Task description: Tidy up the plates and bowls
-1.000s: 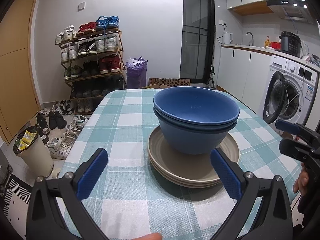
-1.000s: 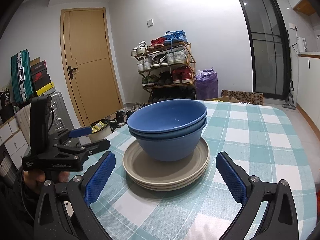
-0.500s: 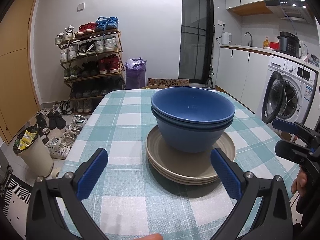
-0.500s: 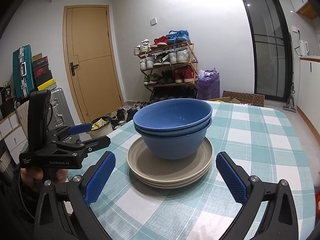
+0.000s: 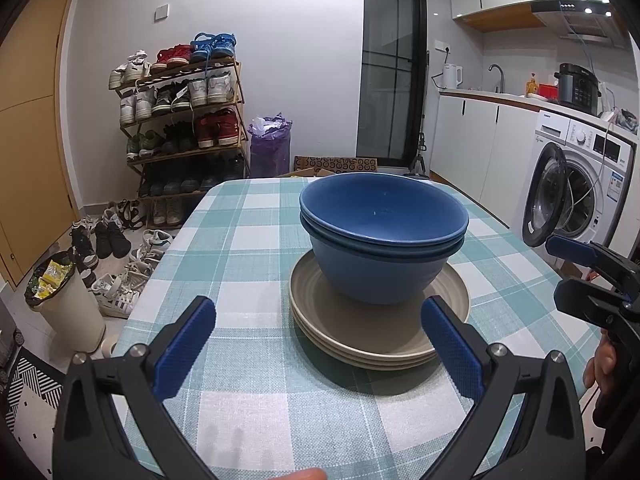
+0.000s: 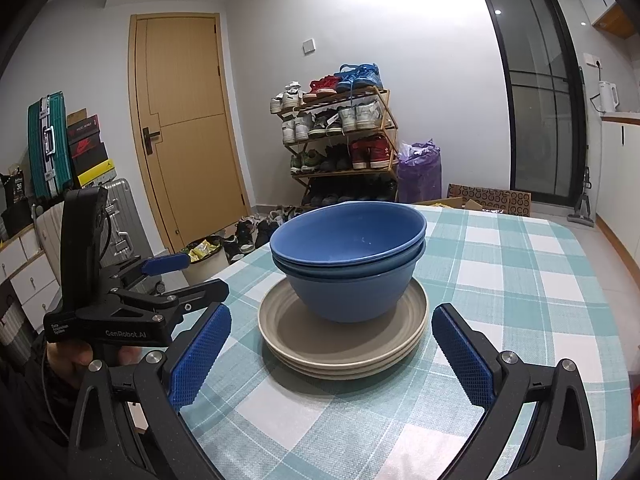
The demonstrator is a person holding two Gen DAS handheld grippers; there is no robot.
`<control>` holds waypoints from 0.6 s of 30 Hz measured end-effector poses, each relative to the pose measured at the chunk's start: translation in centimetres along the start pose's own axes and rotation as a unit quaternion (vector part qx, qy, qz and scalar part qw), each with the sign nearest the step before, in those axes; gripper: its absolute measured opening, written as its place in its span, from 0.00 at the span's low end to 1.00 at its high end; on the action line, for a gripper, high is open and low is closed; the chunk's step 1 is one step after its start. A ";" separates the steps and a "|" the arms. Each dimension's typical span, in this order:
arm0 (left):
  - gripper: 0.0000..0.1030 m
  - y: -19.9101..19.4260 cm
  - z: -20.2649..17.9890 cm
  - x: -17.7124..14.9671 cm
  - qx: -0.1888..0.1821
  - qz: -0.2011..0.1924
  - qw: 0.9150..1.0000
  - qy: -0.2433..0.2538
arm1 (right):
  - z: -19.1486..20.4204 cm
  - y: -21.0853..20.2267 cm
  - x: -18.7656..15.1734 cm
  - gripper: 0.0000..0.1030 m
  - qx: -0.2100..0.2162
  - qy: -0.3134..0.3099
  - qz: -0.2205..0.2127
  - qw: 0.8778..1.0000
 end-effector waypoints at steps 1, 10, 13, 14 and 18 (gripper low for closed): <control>1.00 0.0 0.0 0.0 0.000 0.000 1.000 0.000 | 0.0 0.0 0.0 0.99 0.000 0.000 0.000 1.000; 1.00 -0.1 -0.1 0.1 0.001 -0.002 1.000 0.002 | 0.1 -0.1 -0.1 0.99 0.001 0.000 0.001 1.000; 1.00 -0.1 -0.1 0.1 0.001 -0.002 1.000 0.001 | 0.3 -0.1 -0.1 0.99 0.001 -0.001 0.000 1.000; 1.00 -0.1 -0.1 0.1 0.001 -0.002 1.000 0.001 | 0.3 0.0 -0.1 0.99 0.002 -0.001 0.001 1.000; 1.00 -0.3 0.0 0.2 0.001 -0.004 1.000 -0.001 | 0.4 -0.1 -0.2 0.99 0.001 -0.001 0.000 1.000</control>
Point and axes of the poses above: each gripper's, at about its wrist camera, not at the fingertips, and y roughly the way its jaws point, z to its left, x to its top, the point moved 9 cm from there along y, roughly the way its jaws point, and after that the axes turned 14 degrees about y, right-handed, at the moved point
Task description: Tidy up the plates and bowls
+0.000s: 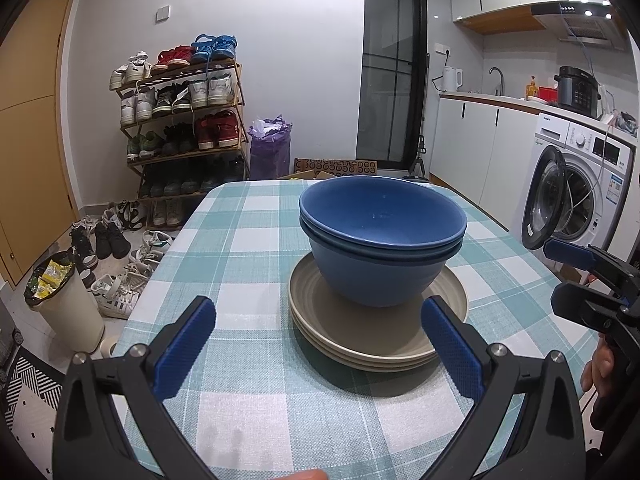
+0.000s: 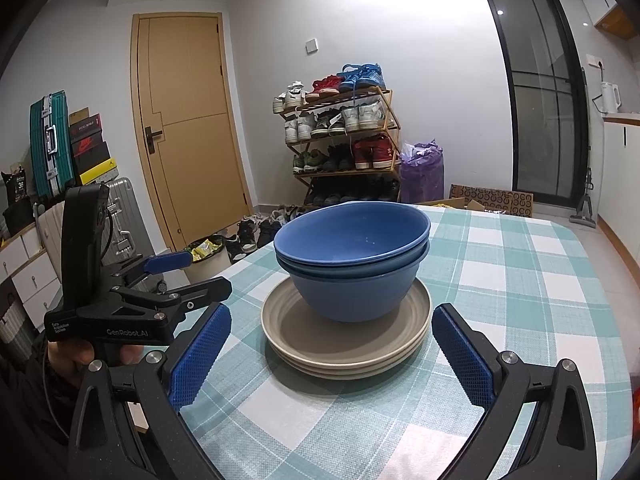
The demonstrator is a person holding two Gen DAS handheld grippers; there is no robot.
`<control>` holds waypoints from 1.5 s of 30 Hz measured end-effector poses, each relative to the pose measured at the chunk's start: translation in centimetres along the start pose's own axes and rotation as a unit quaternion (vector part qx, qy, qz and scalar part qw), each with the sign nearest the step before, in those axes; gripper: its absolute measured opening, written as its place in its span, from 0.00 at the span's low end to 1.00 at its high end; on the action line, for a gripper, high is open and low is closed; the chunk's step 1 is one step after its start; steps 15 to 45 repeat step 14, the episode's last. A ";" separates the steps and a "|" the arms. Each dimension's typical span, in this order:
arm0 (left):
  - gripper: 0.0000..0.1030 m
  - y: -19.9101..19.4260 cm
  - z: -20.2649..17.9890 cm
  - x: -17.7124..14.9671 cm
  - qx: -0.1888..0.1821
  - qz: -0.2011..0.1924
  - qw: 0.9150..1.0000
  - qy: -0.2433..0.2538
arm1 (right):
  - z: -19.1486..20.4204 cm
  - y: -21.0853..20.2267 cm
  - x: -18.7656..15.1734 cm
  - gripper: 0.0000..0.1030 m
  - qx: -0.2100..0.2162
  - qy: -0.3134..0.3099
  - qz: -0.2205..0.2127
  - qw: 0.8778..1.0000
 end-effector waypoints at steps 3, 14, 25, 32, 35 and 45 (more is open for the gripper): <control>1.00 0.0 0.0 0.0 0.001 -0.001 1.000 -0.001 | 0.0 0.0 0.0 0.99 0.001 0.000 0.001 1.000; 1.00 0.0 0.0 0.0 0.001 -0.004 1.000 -0.003 | 0.3 0.0 -0.2 0.99 0.001 -0.001 0.004 1.000; 1.00 0.0 0.0 0.0 0.001 -0.004 1.000 -0.003 | 0.3 0.0 -0.2 0.99 0.001 -0.001 0.004 1.000; 1.00 0.0 0.0 0.0 0.001 -0.004 1.000 -0.003 | 0.3 0.0 -0.2 0.99 0.001 -0.001 0.004 1.000; 1.00 0.0 0.0 0.0 0.001 -0.004 1.000 -0.003 | 0.3 0.0 -0.2 0.99 0.001 -0.001 0.004 1.000; 1.00 0.0 0.0 0.0 0.001 -0.004 1.000 -0.003 | 0.3 0.0 -0.2 0.99 0.001 -0.001 0.004 1.000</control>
Point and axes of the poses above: each gripper's, at about its wrist camera, not at the fingertips, and y roughly the way its jaws point, z to its left, x to its top, the point moved 9 cm from there along y, roughly the way its jaws point, and after that the axes turned 14 degrees about y, right-handed, at the moved point
